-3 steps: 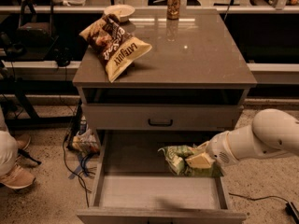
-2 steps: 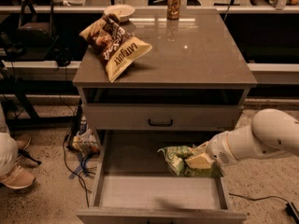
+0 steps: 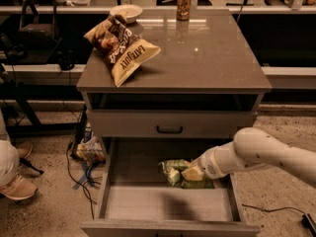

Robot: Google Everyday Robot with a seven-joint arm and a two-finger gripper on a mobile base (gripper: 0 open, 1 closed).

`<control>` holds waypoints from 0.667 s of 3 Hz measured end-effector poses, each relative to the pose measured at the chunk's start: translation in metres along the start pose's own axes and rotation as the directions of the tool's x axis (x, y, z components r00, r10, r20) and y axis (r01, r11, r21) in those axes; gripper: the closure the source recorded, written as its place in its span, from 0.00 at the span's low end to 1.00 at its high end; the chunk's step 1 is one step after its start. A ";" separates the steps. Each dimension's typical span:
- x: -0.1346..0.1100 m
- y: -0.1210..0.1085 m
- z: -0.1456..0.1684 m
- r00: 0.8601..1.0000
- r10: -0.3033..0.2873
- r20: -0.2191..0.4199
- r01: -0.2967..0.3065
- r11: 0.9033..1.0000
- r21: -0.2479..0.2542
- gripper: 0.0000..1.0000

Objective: Place green jalapeno chip bag into middle drawer

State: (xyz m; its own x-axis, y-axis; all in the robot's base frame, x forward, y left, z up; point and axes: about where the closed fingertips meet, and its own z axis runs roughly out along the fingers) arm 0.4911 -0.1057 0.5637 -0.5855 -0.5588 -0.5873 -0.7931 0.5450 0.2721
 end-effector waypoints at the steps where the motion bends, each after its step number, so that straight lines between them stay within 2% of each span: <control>1: 0.013 -0.028 0.056 0.996 0.081 0.046 -0.081 0.997 -0.013 0.84; 2: 0.024 -0.046 0.097 0.987 0.140 0.085 -0.138 0.990 -0.023 0.61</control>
Offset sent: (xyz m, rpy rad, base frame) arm 0.0581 0.0304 -0.1547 0.1579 0.0674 -0.1940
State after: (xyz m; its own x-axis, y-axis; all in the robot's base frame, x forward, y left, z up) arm 0.5298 -0.0834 0.4628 -0.6743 -0.4223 -0.6059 -0.7081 0.6026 0.3680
